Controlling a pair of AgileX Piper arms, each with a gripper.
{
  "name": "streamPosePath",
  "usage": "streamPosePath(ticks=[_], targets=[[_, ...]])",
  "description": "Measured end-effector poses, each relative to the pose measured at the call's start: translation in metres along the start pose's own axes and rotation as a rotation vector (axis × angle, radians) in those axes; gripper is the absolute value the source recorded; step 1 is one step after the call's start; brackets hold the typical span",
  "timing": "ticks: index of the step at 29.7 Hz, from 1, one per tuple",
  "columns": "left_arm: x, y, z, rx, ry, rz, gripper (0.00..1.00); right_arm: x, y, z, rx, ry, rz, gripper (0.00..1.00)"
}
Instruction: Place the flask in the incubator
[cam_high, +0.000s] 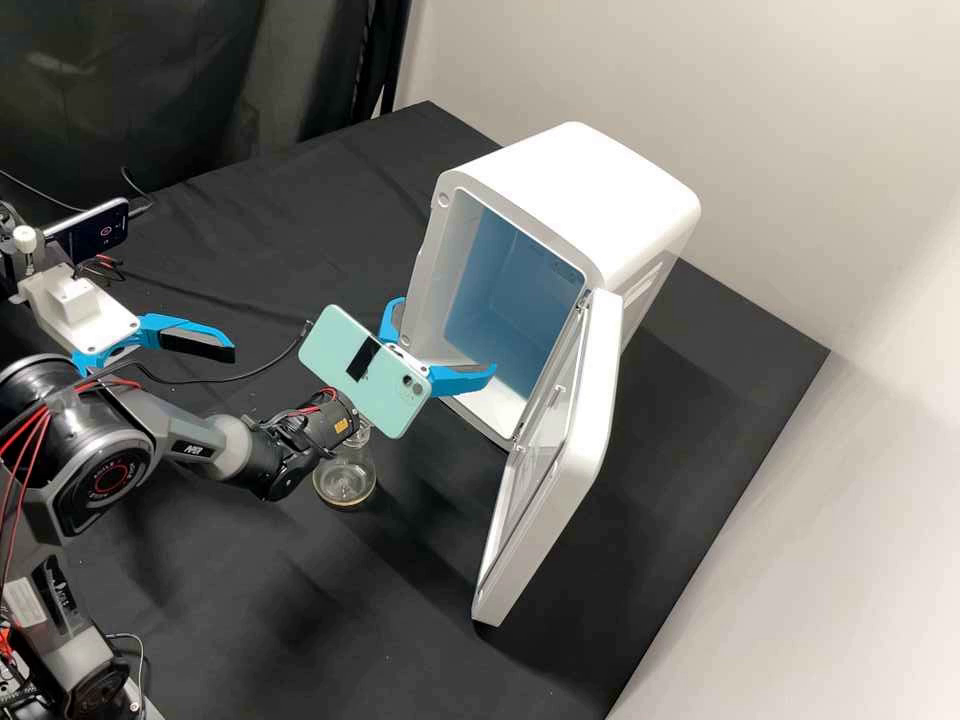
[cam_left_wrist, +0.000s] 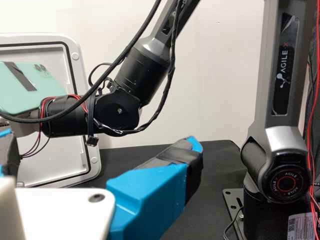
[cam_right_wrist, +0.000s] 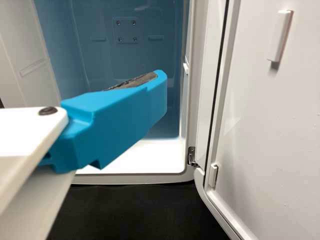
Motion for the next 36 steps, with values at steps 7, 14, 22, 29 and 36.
streamPosePath(ticks=[7,14,22,29,36], targets=[[0.000,0.0000,0.000,0.000,0.000,0.000,1.00,0.000,0.000,0.000,0.000,0.000,0.000,1.00],[0.000,0.0000,0.000,0.000,0.000,0.000,1.00,0.000,0.000,0.000,0.000,0.000,0.000,1.00],[0.004,-0.0053,-0.003,-0.014,0.001,-0.019,1.00,0.000,0.000,0.000,0.000,0.000,0.000,1.00],[0.000,-0.0195,-0.019,-0.051,0.032,-0.046,1.00,0.000,0.000,0.000,0.000,0.000,0.000,1.00],[-0.011,-0.0395,-0.041,-0.046,0.079,-0.076,1.00,0.000,0.000,0.000,0.000,0.000,0.000,1.00]])
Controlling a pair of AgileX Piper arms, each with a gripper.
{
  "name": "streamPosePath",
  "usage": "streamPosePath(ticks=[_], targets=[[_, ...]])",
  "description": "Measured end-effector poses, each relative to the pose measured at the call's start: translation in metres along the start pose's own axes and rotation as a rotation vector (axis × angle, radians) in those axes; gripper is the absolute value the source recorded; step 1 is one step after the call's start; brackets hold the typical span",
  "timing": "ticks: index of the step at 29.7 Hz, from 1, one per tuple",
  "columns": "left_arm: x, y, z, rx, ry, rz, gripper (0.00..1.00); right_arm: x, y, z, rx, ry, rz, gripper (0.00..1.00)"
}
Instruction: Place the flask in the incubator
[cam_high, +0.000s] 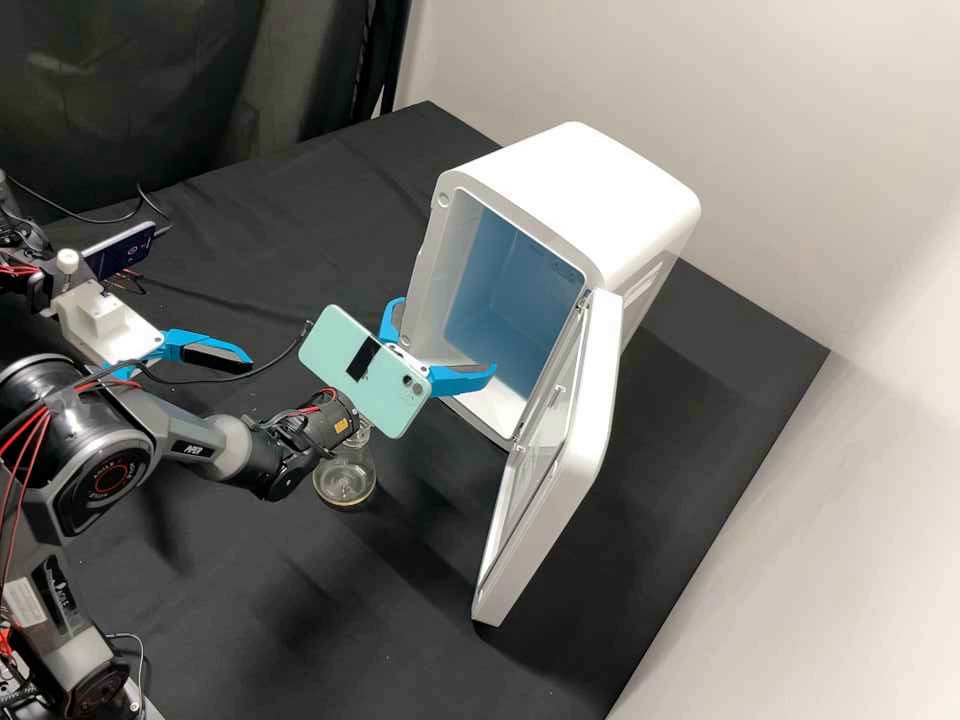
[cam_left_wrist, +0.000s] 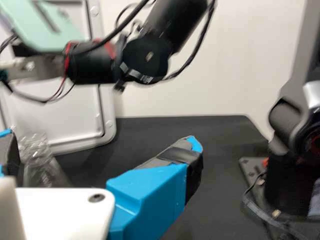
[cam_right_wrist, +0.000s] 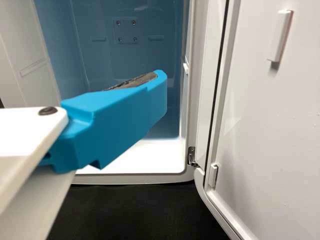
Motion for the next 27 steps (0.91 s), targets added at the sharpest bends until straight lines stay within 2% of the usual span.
streamPosePath(ticks=[5,8,14,18,21,23,27], targets=[[-0.005,-0.0116,-0.016,-0.009,0.021,-0.013,1.00,0.000,0.000,0.000,0.000,0.000,0.000,1.00],[-0.008,-0.0158,-0.024,-0.012,0.034,-0.011,1.00,0.000,0.000,0.000,0.000,0.000,0.000,1.00],[-0.020,-0.0273,-0.042,-0.015,0.076,-0.070,1.00,0.000,0.000,0.000,0.000,0.000,0.000,1.00],[-0.031,-0.0308,-0.056,-0.016,0.104,-0.098,1.00,0.000,0.000,0.000,0.000,0.000,0.000,1.00],[-0.042,-0.0331,-0.067,-0.042,0.129,-0.117,1.00,0.000,0.000,0.000,0.000,0.000,0.000,1.00],[-0.049,-0.0324,-0.076,-0.045,0.149,-0.122,1.00,0.000,0.000,0.000,0.000,0.000,0.000,1.00],[-0.063,-0.0301,-0.091,-0.063,0.180,-0.125,1.00,0.000,0.000,0.000,0.000,0.000,0.000,1.00]])
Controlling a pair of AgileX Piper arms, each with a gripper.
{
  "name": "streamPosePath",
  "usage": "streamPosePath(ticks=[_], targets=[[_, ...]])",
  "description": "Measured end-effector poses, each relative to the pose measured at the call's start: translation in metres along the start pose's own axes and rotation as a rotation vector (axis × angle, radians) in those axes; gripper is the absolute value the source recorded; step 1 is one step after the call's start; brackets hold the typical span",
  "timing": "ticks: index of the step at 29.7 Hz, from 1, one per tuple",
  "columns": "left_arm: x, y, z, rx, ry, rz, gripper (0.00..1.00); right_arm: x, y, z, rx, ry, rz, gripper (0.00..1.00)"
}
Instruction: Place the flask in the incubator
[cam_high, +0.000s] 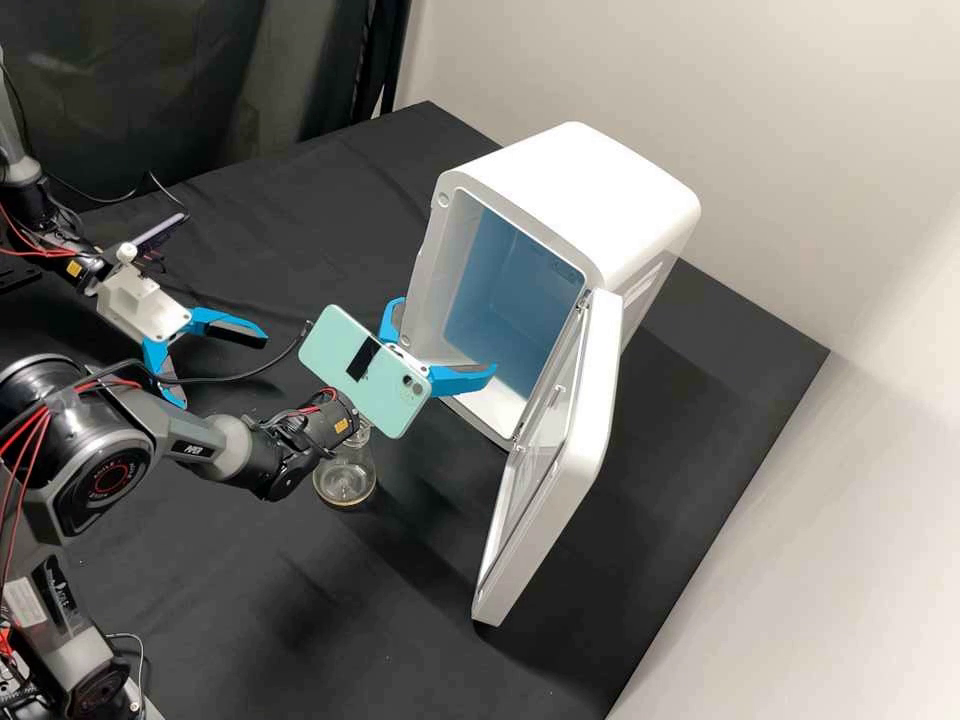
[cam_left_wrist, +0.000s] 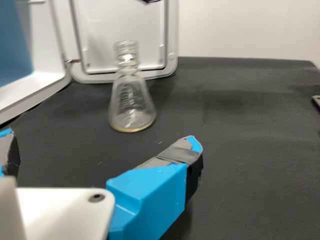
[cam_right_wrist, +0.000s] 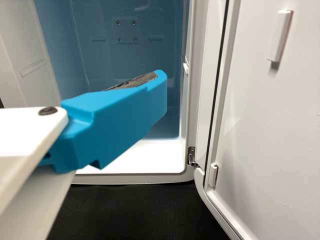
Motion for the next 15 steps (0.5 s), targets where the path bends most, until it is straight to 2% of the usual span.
streamPosePath(ticks=[3,4,8,10,12,15], targets=[[-0.009,0.0038,-0.017,-0.028,0.044,0.012,1.00,0.000,0.000,0.000,0.000,0.000,0.000,1.00],[-0.011,0.0056,-0.020,-0.031,0.054,0.019,1.00,0.000,0.000,0.000,0.000,0.000,0.000,1.00],[-0.019,0.0096,-0.035,-0.070,0.098,0.038,1.00,0.000,0.000,0.000,0.000,0.000,0.000,1.00],[-0.022,0.0117,-0.040,-0.070,0.109,0.045,1.00,0.000,0.000,0.000,0.000,0.000,0.000,1.00],[-0.023,0.0147,-0.046,-0.083,0.115,0.055,1.00,0.000,0.000,0.000,0.000,0.000,0.000,1.00],[-0.027,0.0185,-0.052,-0.092,0.124,0.068,1.00,0.000,0.000,0.000,0.000,0.000,0.000,1.00]])
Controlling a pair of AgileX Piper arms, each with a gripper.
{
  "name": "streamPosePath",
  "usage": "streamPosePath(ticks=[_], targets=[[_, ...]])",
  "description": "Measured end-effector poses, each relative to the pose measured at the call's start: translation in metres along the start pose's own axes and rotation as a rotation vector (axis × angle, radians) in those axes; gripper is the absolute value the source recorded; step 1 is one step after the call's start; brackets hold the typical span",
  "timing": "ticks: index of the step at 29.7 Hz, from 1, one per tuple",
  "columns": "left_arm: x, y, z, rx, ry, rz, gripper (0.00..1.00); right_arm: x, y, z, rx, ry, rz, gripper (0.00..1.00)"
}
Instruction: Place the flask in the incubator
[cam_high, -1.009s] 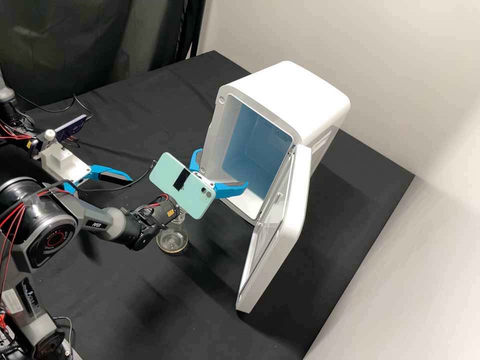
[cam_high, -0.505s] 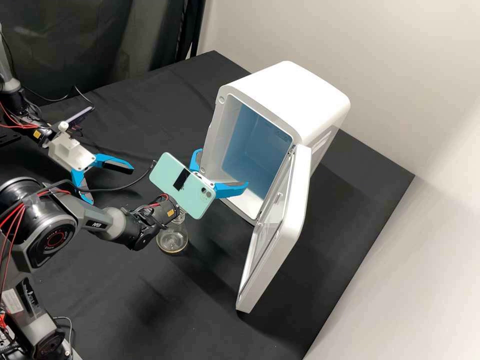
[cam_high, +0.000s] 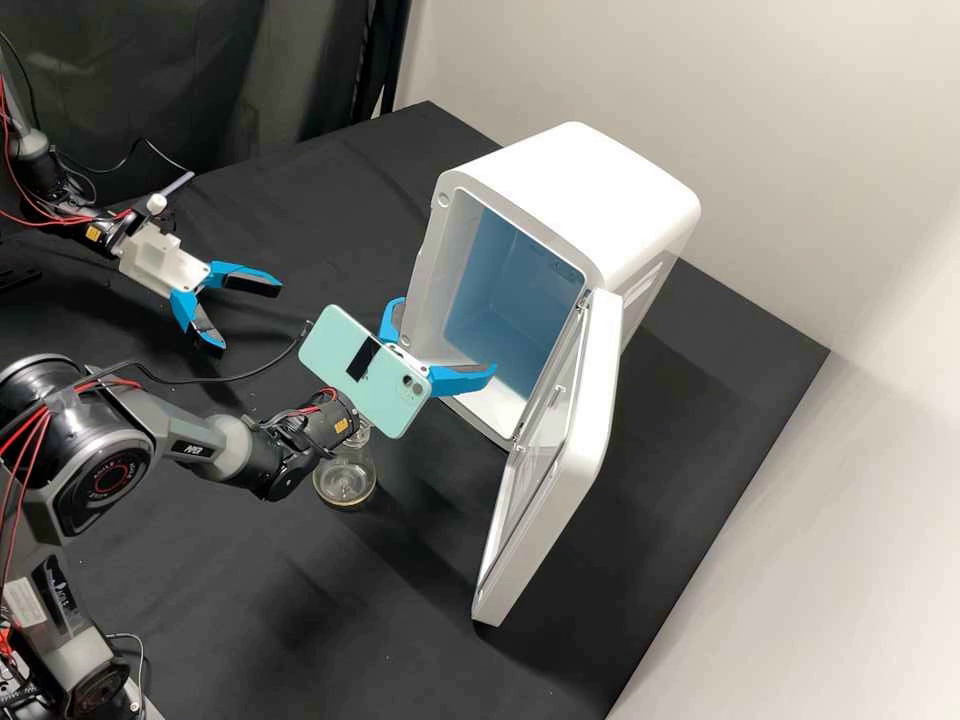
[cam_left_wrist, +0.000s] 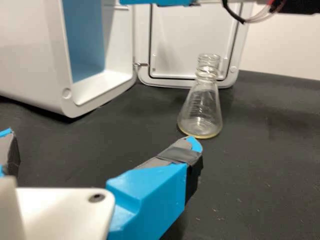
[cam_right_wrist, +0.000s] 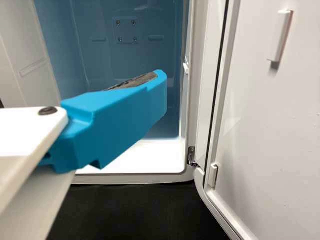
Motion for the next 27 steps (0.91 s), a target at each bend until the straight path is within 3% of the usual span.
streamPosePath(ticks=[4,18,27], targets=[[-0.002,0.0051,-0.003,-0.014,0.014,0.020,1.00,0.000,0.000,0.000,0.000,0.000,0.000,1.00],[0.006,0.0144,-0.003,0.013,-0.008,0.050,1.00,0.000,0.000,0.000,0.000,0.000,0.000,1.00],[0.009,0.0237,-0.003,-0.012,-0.020,0.085,1.00,0.000,0.000,0.000,0.000,0.000,0.000,1.00]])
